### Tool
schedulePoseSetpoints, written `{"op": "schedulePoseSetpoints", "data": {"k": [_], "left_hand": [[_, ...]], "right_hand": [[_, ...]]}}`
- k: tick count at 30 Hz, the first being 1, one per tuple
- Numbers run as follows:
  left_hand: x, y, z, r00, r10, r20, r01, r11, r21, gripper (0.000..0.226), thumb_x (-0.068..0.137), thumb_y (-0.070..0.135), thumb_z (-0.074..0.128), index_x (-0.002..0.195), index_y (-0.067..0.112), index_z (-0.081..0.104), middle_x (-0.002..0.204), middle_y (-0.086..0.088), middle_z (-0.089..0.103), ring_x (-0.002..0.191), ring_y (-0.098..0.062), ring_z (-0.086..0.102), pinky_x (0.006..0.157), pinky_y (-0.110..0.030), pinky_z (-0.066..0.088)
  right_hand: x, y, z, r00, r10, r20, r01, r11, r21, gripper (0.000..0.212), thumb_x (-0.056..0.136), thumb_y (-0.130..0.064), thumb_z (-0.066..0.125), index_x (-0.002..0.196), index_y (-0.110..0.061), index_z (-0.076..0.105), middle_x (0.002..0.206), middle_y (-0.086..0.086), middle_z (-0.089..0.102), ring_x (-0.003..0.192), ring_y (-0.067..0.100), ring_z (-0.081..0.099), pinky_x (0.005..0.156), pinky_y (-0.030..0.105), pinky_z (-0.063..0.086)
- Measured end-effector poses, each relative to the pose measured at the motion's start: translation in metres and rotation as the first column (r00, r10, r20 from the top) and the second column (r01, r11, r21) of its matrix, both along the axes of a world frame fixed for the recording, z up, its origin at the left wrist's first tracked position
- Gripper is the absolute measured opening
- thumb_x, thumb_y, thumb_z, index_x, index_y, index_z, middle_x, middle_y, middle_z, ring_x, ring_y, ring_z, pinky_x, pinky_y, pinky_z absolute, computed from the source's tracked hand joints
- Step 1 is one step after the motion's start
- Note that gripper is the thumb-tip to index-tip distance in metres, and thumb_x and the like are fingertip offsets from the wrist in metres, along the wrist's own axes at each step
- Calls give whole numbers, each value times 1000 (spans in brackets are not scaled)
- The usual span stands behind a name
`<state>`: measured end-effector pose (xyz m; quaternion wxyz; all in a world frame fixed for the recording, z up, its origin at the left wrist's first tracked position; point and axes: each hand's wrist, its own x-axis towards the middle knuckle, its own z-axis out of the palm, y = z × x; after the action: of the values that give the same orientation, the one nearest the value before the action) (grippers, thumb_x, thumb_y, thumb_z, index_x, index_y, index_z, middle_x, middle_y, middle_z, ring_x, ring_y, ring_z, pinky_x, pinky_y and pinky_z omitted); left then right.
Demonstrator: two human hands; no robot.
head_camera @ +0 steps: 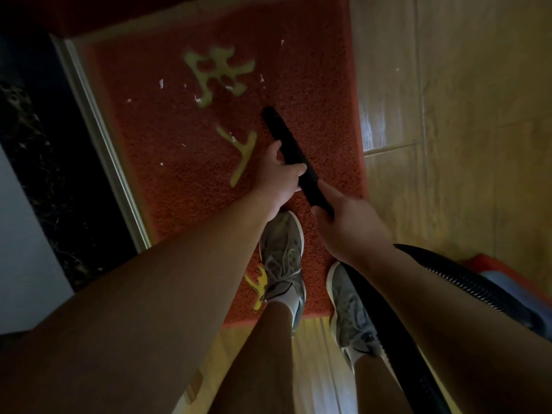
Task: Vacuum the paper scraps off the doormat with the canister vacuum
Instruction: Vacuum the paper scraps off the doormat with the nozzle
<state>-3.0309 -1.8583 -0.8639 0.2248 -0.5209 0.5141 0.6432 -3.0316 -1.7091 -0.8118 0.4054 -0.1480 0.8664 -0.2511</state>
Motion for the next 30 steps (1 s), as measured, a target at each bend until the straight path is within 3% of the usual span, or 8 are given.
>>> {"op": "schedulePoseSetpoints", "data": {"k": [6, 12, 18, 24, 30], "left_hand": [[1, -4, 1, 1000, -6, -15, 6, 1000, -8, 75, 96, 2, 63, 158, 24, 26, 142, -12, 53, 117, -23, 61, 71, -25, 59], [-8, -11, 1, 999, 15, -29, -14, 1000, 13, 75, 96, 0, 62, 158, 22, 26, 144, -12, 52, 121, -24, 60, 73, -25, 60], [-21, -21, -2, 999, -6, -43, 6, 1000, -6, 75, 95, 1, 64, 157, 23, 27, 142, -12, 53, 109, -19, 61, 73, -27, 60], [-28, -25, -7, 999, -1, -44, 1, 1000, 15, 76, 95, 1, 64, 158, 23, 26, 142, -13, 52, 114, -23, 62, 85, -36, 61], [-35, -26, -4, 997, -12, -76, 14, 1000, 28, 76, 94, 1, 64, 158, 21, 26, 137, -12, 59, 110, -19, 65, 75, -28, 61]], "right_hand": [[5, 0, -5, 1000, -8, -27, 8, 1000, -7, 52, 99, -31, 49, 150, -33, 40, 86, 4, 66, 76, 27, 61, 60, 31, 36], [-2, -6, -7, 999, -22, -47, 21, 1000, -22, 53, 98, -31, 48, 150, -38, 38, 86, 4, 65, 75, 25, 59, 60, 31, 39], [-13, -16, -11, 998, -44, -45, 43, 999, -27, 52, 99, -30, 48, 150, -38, 38, 88, 8, 67, 76, 28, 62, 64, 36, 50], [-22, -21, -9, 998, -52, -43, 52, 999, -6, 51, 99, -28, 49, 149, -35, 40, 90, 7, 69, 78, 27, 63, 65, 37, 50], [-30, -21, -1, 994, -97, -58, 96, 995, -18, 49, 98, -26, 51, 146, -35, 46, 90, 5, 71, 78, 26, 64, 63, 37, 51]]}}
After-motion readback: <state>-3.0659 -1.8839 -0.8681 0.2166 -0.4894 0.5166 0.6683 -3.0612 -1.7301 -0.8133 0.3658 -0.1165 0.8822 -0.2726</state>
